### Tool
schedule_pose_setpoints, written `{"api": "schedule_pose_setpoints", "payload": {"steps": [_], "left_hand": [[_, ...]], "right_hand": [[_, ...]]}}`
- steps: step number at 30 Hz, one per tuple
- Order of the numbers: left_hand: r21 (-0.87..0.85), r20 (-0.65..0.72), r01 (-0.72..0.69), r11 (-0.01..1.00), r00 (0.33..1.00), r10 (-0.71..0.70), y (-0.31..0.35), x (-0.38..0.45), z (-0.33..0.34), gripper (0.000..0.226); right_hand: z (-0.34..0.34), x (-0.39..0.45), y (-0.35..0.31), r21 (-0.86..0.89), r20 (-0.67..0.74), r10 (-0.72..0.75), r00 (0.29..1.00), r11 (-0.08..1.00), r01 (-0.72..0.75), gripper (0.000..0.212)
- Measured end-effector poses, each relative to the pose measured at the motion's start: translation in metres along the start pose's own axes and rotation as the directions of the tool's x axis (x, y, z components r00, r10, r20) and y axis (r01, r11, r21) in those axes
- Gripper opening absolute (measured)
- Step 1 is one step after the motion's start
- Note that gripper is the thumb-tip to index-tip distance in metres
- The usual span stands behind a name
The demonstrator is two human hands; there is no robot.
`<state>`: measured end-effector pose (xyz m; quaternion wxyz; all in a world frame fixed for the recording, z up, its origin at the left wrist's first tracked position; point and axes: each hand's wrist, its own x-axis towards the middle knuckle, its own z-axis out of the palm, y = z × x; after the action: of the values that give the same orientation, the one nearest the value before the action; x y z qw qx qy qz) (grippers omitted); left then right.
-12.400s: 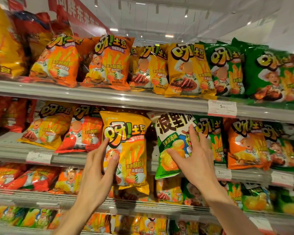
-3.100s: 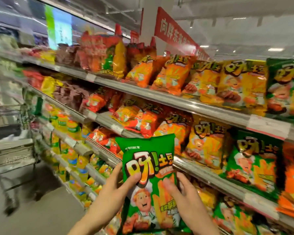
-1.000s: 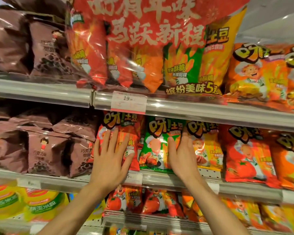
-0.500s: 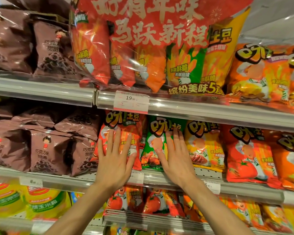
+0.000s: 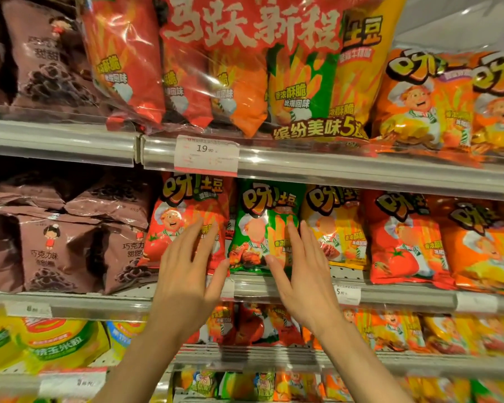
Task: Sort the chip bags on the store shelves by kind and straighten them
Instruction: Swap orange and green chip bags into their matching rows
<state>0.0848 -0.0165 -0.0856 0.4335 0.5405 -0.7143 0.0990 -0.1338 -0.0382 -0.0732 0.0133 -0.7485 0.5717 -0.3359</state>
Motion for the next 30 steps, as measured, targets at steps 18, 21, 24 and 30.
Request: {"api": "schedule_pose_setpoints", "payload": {"steps": [18,21,24,30], "left_hand": [[-0.374,0.054,0.213,0.902,0.977,-0.208,0.177,-0.03,0.083,0.062],[-0.405,0.089,0.209,0.89,0.978,-0.189,0.213,-0.011,0.11,0.064],[-0.375,0.126,0.205,0.904,0.977,-0.169,0.242,0.01,0.139,0.069],[-0.338,0.192,0.316,0.886,0.945,-0.264,0.278,0.051,0.177,0.063]], "right_hand": [[-0.112,-0.088,0.157,0.309,-0.104,0.389,0.915,0.887,-0.342,0.078],[-0.14,-0.088,0.198,0.308,-0.125,0.42,0.899,0.878,-0.368,0.079],[-0.163,-0.082,0.228,0.282,-0.147,0.422,0.895,0.885,-0.371,0.081],[-0.176,-0.061,0.24,0.226,-0.246,0.307,0.92,0.941,-0.253,0.074]]}}
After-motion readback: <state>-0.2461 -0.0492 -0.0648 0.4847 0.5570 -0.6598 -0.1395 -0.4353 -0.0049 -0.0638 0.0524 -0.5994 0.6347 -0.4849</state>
